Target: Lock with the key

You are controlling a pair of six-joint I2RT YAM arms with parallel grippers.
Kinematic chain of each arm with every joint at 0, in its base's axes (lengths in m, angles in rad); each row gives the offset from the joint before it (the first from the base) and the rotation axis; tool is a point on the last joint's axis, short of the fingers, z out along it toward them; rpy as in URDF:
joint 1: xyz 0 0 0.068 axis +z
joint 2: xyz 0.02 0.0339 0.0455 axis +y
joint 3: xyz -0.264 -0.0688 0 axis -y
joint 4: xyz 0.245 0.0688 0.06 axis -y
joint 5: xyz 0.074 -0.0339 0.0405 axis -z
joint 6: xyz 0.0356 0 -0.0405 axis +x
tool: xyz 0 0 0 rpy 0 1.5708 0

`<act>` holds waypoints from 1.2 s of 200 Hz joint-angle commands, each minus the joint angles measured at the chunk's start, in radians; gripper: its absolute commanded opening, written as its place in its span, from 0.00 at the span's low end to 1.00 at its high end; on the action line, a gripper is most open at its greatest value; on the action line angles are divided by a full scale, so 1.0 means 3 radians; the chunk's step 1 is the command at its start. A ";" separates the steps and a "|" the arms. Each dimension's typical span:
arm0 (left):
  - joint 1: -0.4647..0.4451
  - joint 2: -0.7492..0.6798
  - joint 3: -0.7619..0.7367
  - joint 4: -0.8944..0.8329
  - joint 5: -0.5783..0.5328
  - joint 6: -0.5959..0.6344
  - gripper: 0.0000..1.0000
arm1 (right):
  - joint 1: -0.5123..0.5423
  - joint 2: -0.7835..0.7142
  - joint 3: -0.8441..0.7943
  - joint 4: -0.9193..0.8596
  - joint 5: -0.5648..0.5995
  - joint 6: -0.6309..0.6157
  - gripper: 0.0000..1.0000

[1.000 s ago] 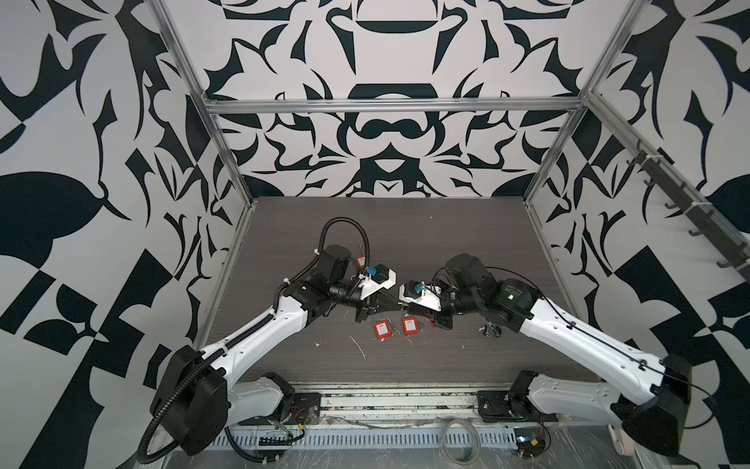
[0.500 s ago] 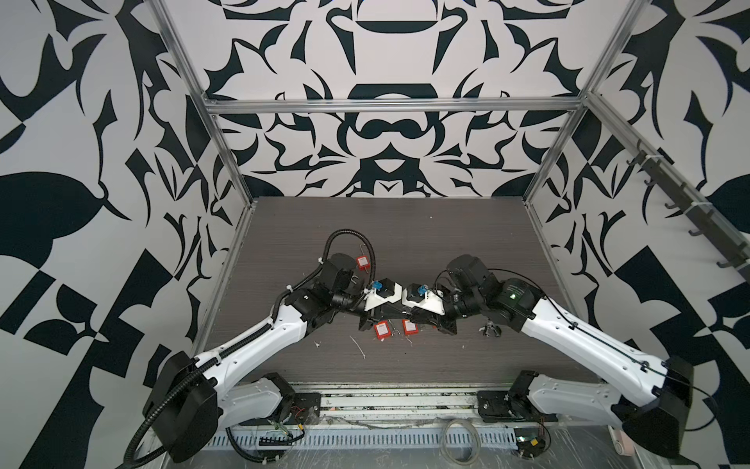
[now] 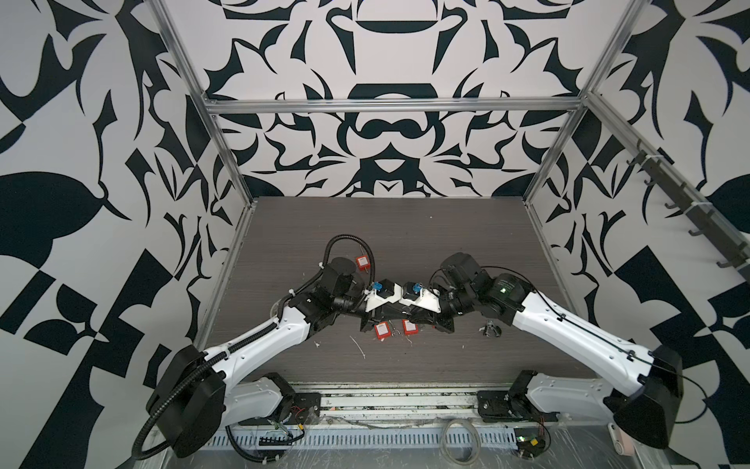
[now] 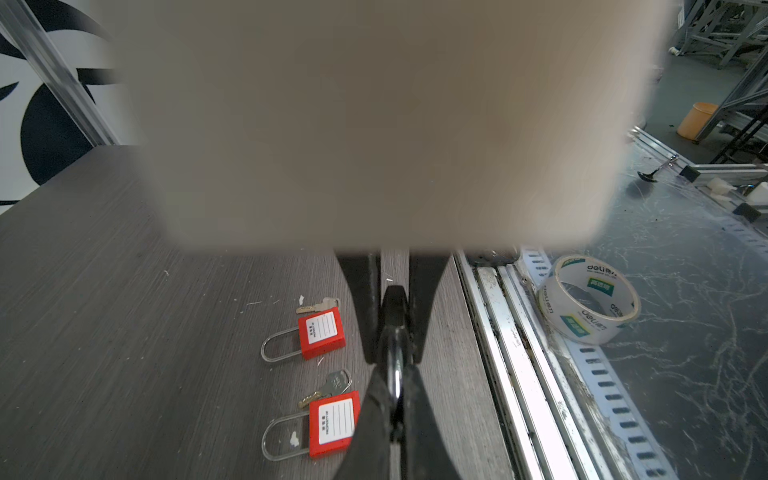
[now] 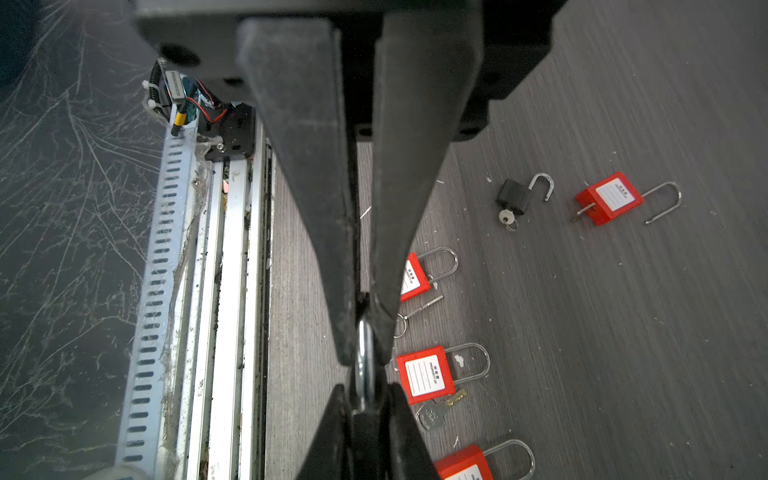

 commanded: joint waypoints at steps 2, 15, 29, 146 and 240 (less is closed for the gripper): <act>-0.0168 0.0171 -0.0038 0.0353 0.0300 -0.0073 0.00 | -0.0073 -0.0009 0.0329 0.1476 -0.0409 0.0239 0.00; -0.0168 0.0256 -0.0033 0.0418 0.0310 -0.0098 0.00 | -0.0130 0.0023 0.0313 0.1598 -0.0457 0.0304 0.00; -0.0171 0.0321 -0.0027 0.0473 0.0338 -0.0146 0.00 | -0.0154 0.0026 0.0255 0.1740 -0.0428 0.0339 0.00; -0.0017 0.0319 0.0155 0.0128 0.0384 -0.0140 0.00 | -0.0185 -0.0216 0.0101 0.1320 -0.0090 0.0115 0.24; 0.0133 0.0014 0.0366 -0.0570 0.0383 0.0177 0.00 | -0.0305 -0.1016 -0.0182 -0.0183 0.0250 0.0117 0.34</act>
